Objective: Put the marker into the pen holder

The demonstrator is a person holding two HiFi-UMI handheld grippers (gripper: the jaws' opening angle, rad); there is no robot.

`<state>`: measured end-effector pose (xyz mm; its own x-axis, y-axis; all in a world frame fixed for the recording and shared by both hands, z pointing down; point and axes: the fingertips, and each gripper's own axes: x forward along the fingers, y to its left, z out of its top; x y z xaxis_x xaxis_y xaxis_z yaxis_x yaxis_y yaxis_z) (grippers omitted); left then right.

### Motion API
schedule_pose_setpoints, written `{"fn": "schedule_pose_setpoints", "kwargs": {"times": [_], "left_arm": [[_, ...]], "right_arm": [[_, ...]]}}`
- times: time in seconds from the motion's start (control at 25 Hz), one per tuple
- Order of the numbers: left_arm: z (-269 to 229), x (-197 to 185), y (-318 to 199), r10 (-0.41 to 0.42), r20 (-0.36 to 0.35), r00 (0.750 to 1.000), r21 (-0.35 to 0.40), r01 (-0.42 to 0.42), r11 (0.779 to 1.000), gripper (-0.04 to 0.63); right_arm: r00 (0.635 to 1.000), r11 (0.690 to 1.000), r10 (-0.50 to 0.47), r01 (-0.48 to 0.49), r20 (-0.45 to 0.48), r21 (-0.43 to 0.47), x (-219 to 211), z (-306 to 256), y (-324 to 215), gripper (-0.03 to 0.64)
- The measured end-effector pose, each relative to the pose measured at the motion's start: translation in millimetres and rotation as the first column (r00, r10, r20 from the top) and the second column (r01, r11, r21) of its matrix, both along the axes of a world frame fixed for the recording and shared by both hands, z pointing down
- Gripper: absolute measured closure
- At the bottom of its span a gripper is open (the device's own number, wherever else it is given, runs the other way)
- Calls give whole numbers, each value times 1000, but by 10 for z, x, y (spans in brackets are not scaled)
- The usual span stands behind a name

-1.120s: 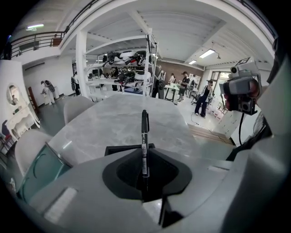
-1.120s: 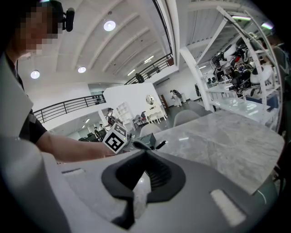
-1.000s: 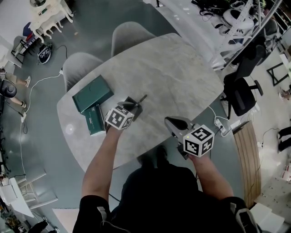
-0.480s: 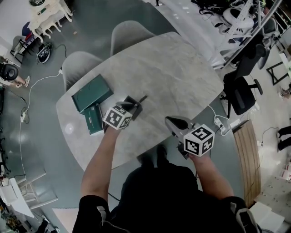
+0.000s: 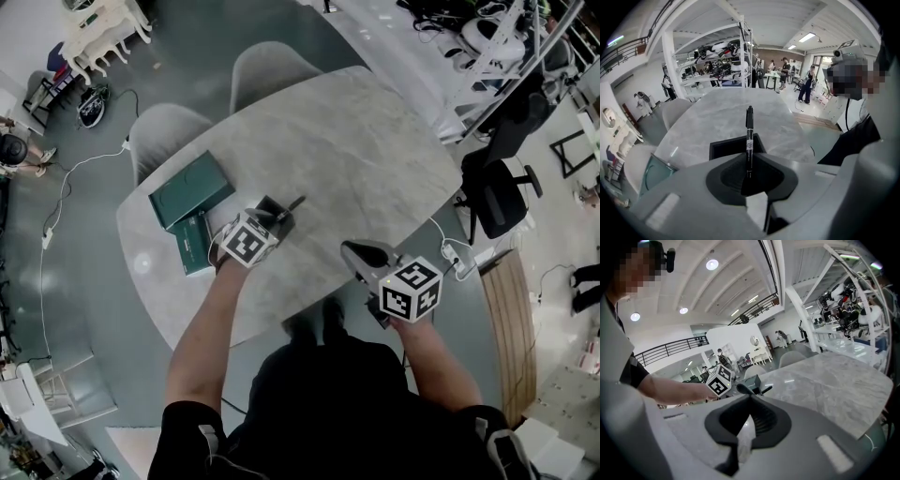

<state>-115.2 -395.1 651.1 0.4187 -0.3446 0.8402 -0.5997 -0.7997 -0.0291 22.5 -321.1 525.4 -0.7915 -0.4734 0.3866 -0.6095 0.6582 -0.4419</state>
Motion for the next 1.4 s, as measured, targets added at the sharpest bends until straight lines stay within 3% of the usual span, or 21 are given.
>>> {"fn": "schedule_pose_setpoints", "kwargs": {"times": [0.36, 0.72, 1.08, 1.24, 1.4], "left_arm": [[141, -52, -77, 28, 83, 996, -8, -27, 1000, 546], [-6, -43, -4, 23, 32, 999, -24, -22, 999, 515], [-109, 10, -36, 8, -7, 1000, 28, -8, 1000, 518], [-266, 13, 3, -30, -64, 998, 65, 34, 997, 518], [-664, -141, 71, -148, -227, 963, 144, 183, 973, 518]], "right_arm": [[1000, 1000, -3, 3, -6, -3, 7, 28, 11, 614], [1000, 1000, -1, 1, -4, -4, 29, 38, 12, 614], [1000, 1000, -13, 13, 1, -2, 3, 44, 20, 614], [1000, 1000, -14, 14, -3, 5, 5, 42, 10, 614], [1000, 999, -18, 18, -6, 29, -97, -46, -7, 614]]}}
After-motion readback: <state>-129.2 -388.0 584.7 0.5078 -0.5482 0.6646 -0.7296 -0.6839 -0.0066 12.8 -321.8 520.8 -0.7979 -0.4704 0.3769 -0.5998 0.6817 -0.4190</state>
